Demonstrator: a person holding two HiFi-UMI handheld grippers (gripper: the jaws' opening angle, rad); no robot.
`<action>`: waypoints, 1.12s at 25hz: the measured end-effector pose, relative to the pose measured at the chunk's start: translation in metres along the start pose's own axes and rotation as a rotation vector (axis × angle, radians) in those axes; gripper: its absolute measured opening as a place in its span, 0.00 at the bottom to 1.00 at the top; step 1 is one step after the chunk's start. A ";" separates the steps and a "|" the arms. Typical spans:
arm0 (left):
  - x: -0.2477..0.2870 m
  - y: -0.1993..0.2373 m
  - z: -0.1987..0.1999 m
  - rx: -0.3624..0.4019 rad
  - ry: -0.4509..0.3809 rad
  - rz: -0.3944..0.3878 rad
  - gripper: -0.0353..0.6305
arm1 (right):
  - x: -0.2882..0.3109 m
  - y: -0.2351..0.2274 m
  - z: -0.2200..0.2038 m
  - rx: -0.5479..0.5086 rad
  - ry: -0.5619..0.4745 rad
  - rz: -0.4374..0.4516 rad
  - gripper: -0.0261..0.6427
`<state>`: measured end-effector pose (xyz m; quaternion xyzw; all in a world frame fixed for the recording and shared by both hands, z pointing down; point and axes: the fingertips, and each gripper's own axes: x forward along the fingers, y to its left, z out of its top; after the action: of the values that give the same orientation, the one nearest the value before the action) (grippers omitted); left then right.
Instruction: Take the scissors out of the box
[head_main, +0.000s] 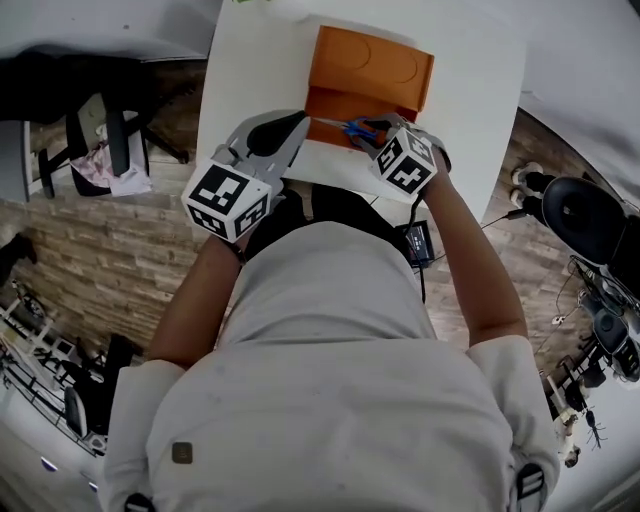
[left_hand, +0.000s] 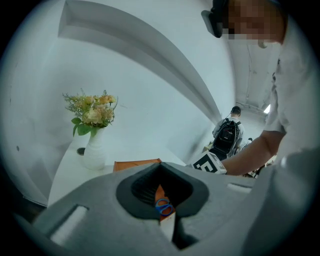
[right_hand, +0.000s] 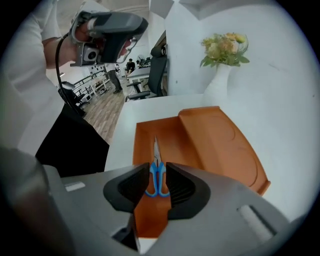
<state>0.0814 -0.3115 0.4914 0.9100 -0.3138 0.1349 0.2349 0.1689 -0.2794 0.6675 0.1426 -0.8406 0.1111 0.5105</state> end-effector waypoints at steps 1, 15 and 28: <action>0.002 0.001 -0.001 -0.005 0.002 0.001 0.06 | 0.006 0.001 -0.003 -0.009 0.018 0.013 0.22; 0.018 0.009 -0.018 -0.060 0.037 0.001 0.06 | 0.050 0.003 -0.040 -0.065 0.206 0.064 0.25; 0.016 0.007 -0.023 -0.088 0.035 0.008 0.06 | 0.053 -0.003 -0.045 -0.093 0.239 0.016 0.22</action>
<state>0.0870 -0.3122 0.5194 0.8951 -0.3188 0.1377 0.2796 0.1840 -0.2743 0.7354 0.0979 -0.7793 0.0921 0.6121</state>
